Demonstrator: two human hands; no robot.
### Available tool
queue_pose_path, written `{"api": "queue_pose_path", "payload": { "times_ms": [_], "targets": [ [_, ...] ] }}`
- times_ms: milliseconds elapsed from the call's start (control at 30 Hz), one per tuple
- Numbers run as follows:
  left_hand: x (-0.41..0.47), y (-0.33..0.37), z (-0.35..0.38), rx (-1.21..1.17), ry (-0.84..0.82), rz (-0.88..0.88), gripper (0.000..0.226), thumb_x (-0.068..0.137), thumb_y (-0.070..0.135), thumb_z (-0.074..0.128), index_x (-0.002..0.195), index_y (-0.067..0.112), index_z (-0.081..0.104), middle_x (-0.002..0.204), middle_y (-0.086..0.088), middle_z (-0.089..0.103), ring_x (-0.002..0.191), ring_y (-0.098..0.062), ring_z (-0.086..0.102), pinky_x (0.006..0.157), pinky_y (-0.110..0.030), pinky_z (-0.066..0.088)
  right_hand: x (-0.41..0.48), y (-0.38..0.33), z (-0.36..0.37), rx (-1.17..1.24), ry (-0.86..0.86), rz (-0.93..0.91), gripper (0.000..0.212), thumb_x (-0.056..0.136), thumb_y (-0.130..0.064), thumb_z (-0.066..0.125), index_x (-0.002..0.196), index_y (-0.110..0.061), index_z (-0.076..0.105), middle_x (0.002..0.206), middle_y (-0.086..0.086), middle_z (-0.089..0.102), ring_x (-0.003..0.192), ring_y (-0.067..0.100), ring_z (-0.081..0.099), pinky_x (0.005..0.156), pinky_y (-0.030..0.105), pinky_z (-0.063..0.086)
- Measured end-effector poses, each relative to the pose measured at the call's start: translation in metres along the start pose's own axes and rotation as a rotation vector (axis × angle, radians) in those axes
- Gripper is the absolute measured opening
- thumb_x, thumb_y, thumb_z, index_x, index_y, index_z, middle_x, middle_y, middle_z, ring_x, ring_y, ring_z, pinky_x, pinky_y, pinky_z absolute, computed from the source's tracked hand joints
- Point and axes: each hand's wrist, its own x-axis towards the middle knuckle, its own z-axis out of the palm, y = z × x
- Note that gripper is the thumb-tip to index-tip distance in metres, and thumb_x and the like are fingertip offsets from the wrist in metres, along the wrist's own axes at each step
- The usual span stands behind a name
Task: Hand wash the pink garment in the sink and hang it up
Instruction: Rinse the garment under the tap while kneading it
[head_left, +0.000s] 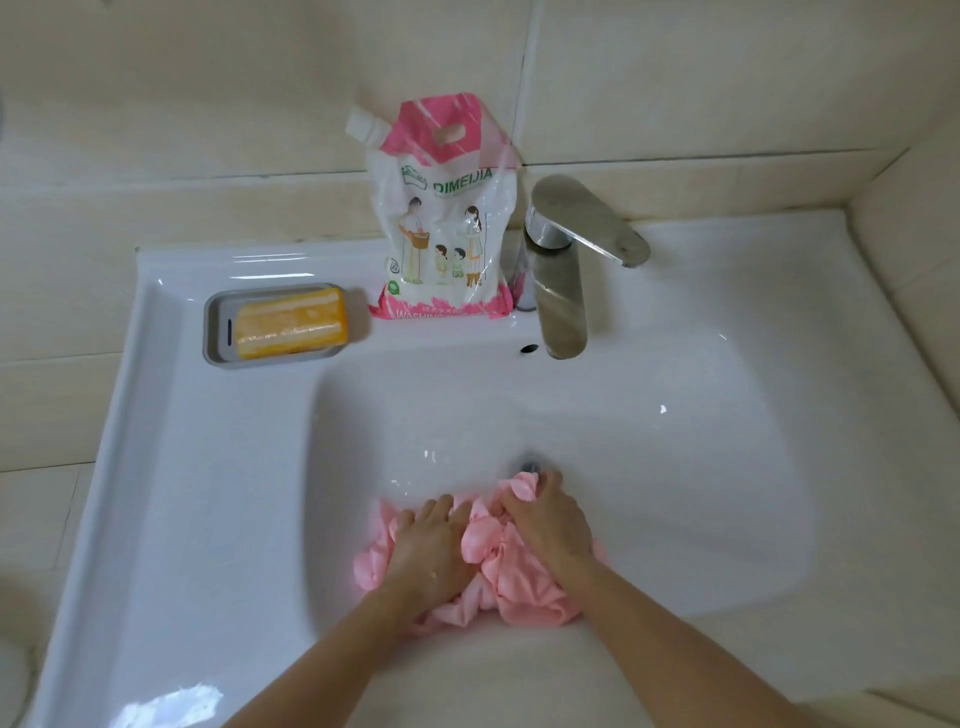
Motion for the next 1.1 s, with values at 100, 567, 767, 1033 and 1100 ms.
{"api": "queue_pose_path", "payload": {
  "times_ms": [100,567,767,1033,1100],
  "targets": [
    [-0.004,0.001,-0.001,-0.009,-0.014,-0.001,0.085,0.062,0.063,0.004,0.133,0.030,0.038,0.125,0.003,0.044,0.118,-0.020,0.042,0.093,-0.038,0.031,-0.011,0.001,0.000,-0.014,0.025,-0.027,0.050,0.093,-0.055,0.043,0.122,-0.015,0.035,0.109,0.011,0.065,0.100,0.031,0.062,0.079,0.035,0.045],
    [-0.016,-0.013,-0.027,0.042,-0.423,0.035,0.111,0.071,0.075,0.057,0.152,0.029,-0.004,0.160,-0.006,-0.006,0.144,-0.036,0.005,0.115,-0.051,0.014,-0.042,0.010,-0.050,-0.382,-0.602,-0.271,0.132,0.053,-0.081,0.065,0.152,-0.021,0.001,0.159,-0.003,0.005,0.143,0.028,0.016,0.115,0.045,0.022],
    [-0.021,-0.010,-0.017,0.032,-0.229,0.112,0.102,0.059,0.078,0.023,0.147,0.027,0.021,0.141,0.001,0.034,0.126,-0.026,0.034,0.104,-0.033,0.032,-0.046,-0.007,-0.023,-0.480,-0.447,-0.315,0.080,0.077,-0.047,0.063,0.141,-0.021,0.024,0.122,0.011,0.039,0.111,0.032,0.049,0.097,0.039,0.042],
    [-0.018,-0.011,-0.011,-0.088,-0.141,-0.069,0.061,0.093,0.028,0.047,0.149,0.024,0.023,0.150,-0.004,0.028,0.131,-0.025,0.039,0.103,-0.032,0.035,-0.046,-0.021,-0.003,-0.383,-0.327,-0.327,0.069,0.081,-0.048,0.054,0.142,-0.035,0.024,0.123,0.011,0.059,0.109,0.032,0.059,0.094,0.037,0.045],
    [-0.016,-0.012,-0.009,-0.059,-0.188,-0.060,0.065,0.092,0.030,0.048,0.150,0.020,0.019,0.151,-0.006,0.025,0.133,-0.026,0.038,0.105,-0.033,0.037,-0.044,-0.019,-0.001,-0.359,-0.313,-0.349,0.064,0.083,-0.045,0.055,0.139,-0.039,0.025,0.123,0.010,0.059,0.107,0.032,0.060,0.093,0.037,0.046]
  ]
}}
